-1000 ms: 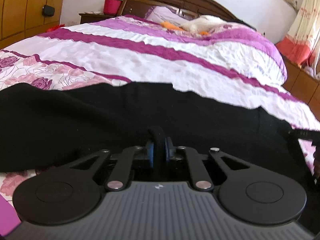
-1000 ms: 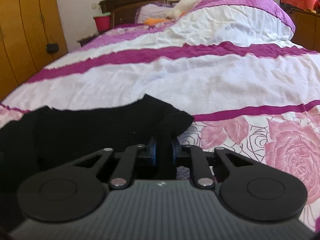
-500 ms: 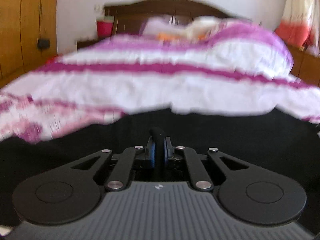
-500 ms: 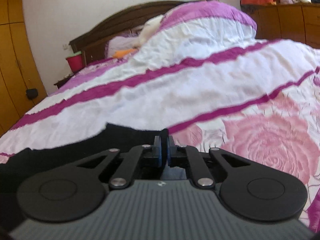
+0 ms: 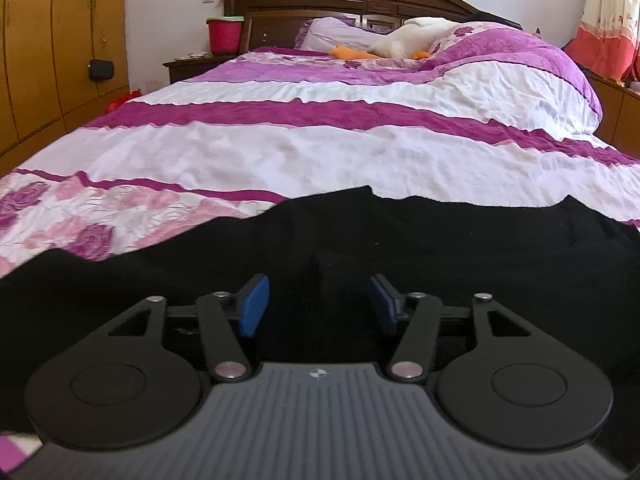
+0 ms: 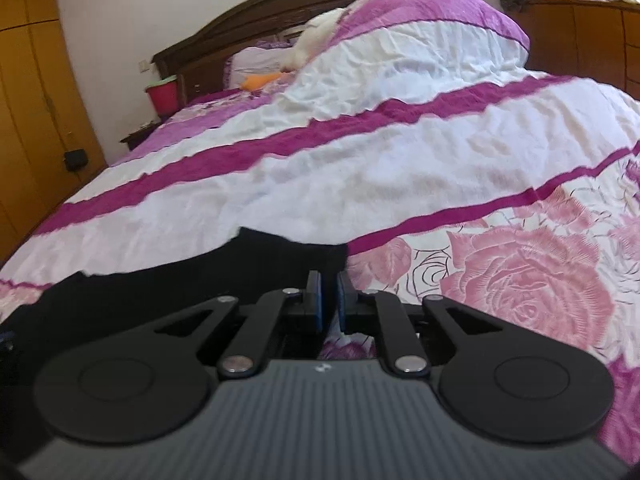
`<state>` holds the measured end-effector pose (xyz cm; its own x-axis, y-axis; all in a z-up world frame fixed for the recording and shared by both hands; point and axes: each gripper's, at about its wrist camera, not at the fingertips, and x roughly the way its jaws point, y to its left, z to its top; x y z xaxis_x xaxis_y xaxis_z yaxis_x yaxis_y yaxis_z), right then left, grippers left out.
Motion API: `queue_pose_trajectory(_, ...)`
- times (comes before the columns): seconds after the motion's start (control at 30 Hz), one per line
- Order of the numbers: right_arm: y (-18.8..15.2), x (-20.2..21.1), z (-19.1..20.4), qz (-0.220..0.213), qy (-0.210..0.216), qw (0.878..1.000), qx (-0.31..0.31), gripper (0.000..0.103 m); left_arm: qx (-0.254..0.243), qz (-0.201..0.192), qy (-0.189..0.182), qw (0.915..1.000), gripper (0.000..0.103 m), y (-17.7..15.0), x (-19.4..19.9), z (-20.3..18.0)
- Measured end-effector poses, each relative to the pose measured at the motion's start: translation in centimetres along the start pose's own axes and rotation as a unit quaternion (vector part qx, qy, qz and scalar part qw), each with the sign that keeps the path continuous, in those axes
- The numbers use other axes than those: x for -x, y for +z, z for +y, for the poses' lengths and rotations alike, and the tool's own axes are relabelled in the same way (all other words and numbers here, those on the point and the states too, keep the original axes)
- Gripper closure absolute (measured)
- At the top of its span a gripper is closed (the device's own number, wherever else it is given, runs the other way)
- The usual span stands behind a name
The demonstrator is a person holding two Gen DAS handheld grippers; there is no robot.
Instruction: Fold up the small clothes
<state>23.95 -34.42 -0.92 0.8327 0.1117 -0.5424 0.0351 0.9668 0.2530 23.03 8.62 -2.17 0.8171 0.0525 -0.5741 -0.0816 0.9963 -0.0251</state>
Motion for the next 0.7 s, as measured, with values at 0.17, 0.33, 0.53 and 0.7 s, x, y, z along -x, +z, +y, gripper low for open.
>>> queue_pose_trajectory(0.17, -0.4, 3.7, 1.7, 0.010, 0.025, 1.000, 0.012, 0.091, 0.009, 0.000, 0.014, 0.9999, 0.034, -0.5, 3.0, 1.5)
queue_pose_trajectory(0.33, -1.3, 6.9, 3.4, 0.008, 0.038, 0.999, 0.018, 0.050, 0.005, -0.009, 0.042, 0.9991, 0.029, -1.2, 6.3, 3.3)
queue_pose_trajectory(0.53, -2.7, 9.6, 5.3, 0.009, 0.053, 0.998, 0.031, 0.044, 0.000, -0.017, 0.076, 0.9970, 0.022, -2.4, 9.7, 6.0)
queue_pose_trajectory(0.7, -4.8, 10.5, 6.5, 0.025, 0.057, 0.997, 0.041, 0.044, -0.001, -0.011, 0.124, 0.9922, 0.020, -4.1, 11.3, 8.6)
